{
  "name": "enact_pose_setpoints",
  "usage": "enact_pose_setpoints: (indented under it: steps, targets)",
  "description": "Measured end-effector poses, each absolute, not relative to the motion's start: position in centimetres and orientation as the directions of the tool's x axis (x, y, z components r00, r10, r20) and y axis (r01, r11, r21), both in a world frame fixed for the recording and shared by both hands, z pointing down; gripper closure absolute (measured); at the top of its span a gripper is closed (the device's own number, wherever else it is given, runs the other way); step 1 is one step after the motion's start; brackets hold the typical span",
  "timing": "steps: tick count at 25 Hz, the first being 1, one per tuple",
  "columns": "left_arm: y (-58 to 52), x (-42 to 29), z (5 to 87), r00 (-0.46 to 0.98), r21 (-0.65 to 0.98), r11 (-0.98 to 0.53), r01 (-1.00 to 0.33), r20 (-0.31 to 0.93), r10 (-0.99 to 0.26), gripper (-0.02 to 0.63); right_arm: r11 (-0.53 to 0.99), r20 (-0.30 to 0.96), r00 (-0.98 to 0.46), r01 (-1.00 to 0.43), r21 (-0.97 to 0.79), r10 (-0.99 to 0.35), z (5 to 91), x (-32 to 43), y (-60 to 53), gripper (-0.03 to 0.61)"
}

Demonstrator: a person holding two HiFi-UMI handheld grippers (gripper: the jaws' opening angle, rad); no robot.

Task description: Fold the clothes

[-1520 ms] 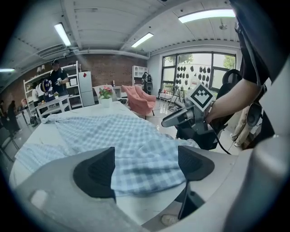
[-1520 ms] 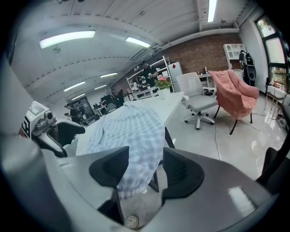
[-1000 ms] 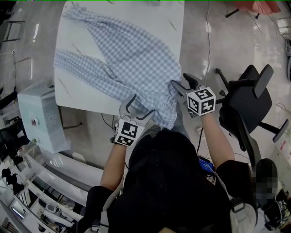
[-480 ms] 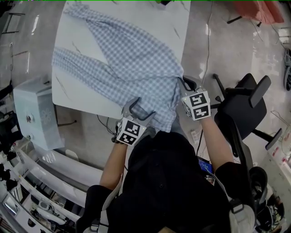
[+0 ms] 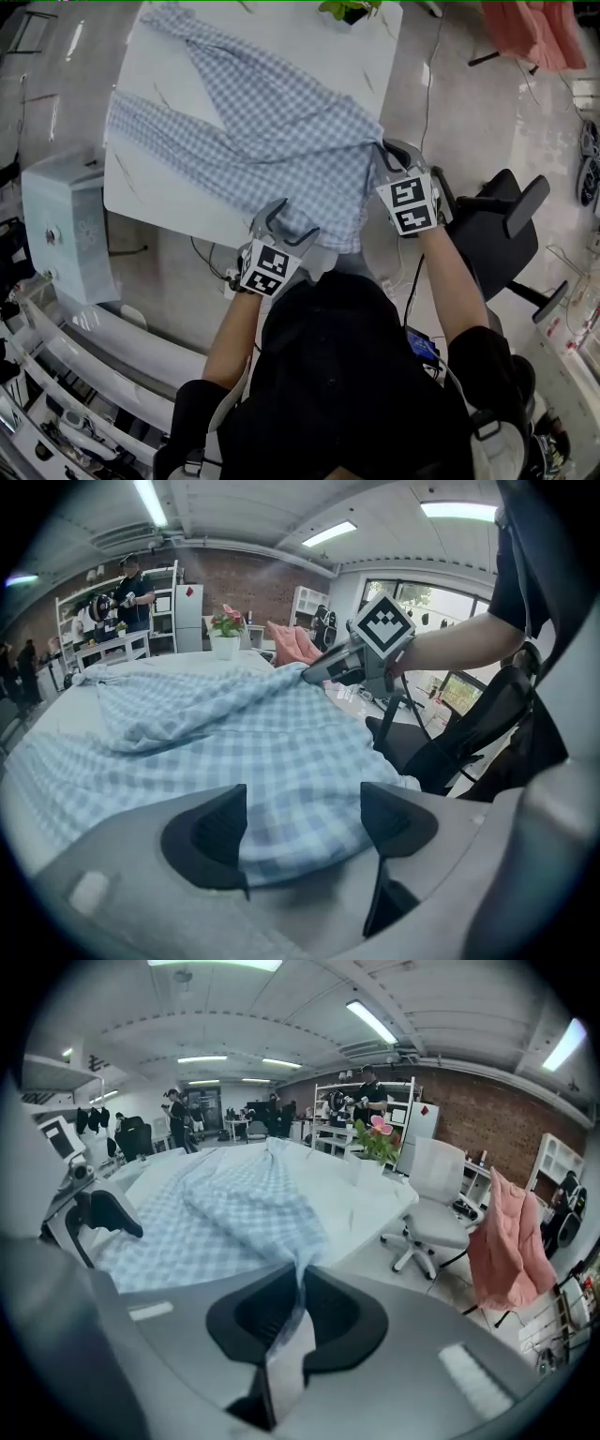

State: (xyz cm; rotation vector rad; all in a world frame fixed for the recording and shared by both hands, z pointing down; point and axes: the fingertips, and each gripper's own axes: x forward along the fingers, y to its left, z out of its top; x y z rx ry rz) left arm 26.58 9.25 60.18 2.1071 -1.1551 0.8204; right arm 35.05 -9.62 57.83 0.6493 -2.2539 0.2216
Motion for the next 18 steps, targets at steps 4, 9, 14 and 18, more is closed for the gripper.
enact_pose_setpoints:
  steps: [4,9,14,18]
  targets:
    - [8.0,26.4,60.2,0.422,0.197,-0.436,-0.878,0.748,-0.512,0.225,0.865,0.733,-0.558,-0.494,0.083,-0.389,57.8,34.8,-11.8,0.543]
    - [5.8,26.1,59.5,0.411,0.189,-0.419,-0.888,0.736,-0.537,0.225,0.877,0.739,-0.536,-0.454,0.156,-0.409,57.5,34.4,-14.8,0.543]
    - [3.5,25.6,59.9,0.387,0.182,-0.393,-0.902,0.744,-0.545,0.225,0.882,0.754,-0.519,-0.441,0.167,-0.402,57.8,34.3,-18.3,0.543]
    - [1.9,25.4,59.8,0.373,0.174,-0.377,-0.909,0.745,-0.554,0.225,0.886,0.748,-0.522,-0.421,0.191,-0.410,57.8,34.0,-20.6,0.543]
